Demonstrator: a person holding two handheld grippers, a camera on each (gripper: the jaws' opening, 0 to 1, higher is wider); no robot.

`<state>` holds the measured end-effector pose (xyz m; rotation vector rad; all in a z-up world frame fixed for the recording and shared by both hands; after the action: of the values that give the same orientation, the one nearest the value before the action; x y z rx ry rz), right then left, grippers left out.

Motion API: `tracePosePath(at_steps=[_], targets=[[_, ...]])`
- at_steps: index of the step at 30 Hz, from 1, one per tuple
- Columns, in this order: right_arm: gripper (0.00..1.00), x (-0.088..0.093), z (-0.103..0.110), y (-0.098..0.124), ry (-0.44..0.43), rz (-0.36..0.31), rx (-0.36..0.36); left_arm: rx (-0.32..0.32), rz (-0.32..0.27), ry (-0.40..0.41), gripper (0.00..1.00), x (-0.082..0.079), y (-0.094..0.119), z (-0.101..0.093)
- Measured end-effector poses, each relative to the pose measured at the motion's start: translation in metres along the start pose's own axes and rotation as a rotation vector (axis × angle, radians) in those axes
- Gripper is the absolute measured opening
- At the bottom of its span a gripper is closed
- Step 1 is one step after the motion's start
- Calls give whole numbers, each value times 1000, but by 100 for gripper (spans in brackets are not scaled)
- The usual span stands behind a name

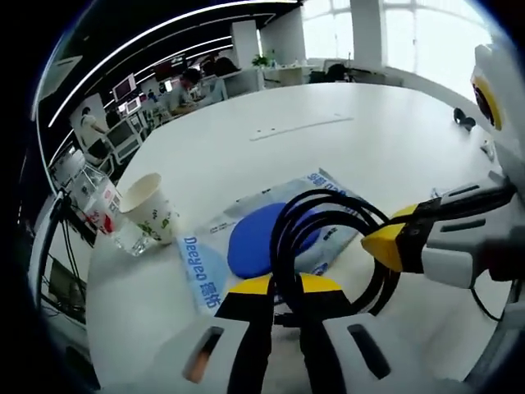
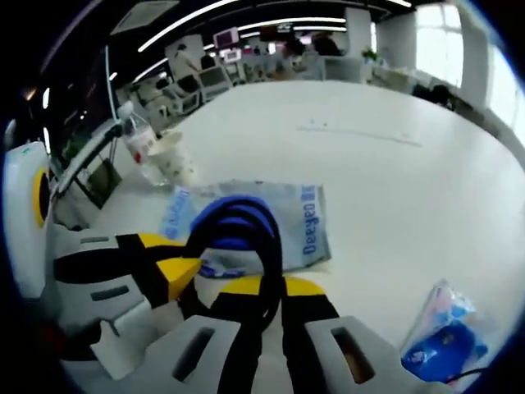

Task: Arrange the tabletop items into an orderly group along one side of the table until the central work area is clear of visible clutter.

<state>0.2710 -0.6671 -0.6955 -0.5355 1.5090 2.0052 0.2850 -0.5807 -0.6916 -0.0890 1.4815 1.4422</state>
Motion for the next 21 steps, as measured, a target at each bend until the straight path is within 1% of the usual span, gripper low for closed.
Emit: tracePosePath(at_steps=[4,9,14,17,21], targets=[[3,1,2,7,-3,-4,-10,-4,-7,-15,10,0,8,-2],[3,6,5,16,0,-4,-25,-3,-7,-22,10,3,18,-5],[3,15,6,24,-5,2,-35,0,-3,-48,10,8,27,-12],[3,24,6,29,-16,11,-41,5,1,-64,10,13,34,-17],[3,34,5,34,-19,21,-45,14,7,-78,10,19,38,-24]])
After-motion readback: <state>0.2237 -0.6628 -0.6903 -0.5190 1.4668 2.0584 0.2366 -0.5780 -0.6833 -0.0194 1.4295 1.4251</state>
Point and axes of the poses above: the point that each gripper's makers call its tool centre point, and the gripper's own axes: y roughly backward along the fingers, z roughly to its left, x roughly out of its underside, the point moved 1 cm from there along y, roughly backward along the fingers, and after that the axes turned 12 degrees about -y, right-handed, at the moved point
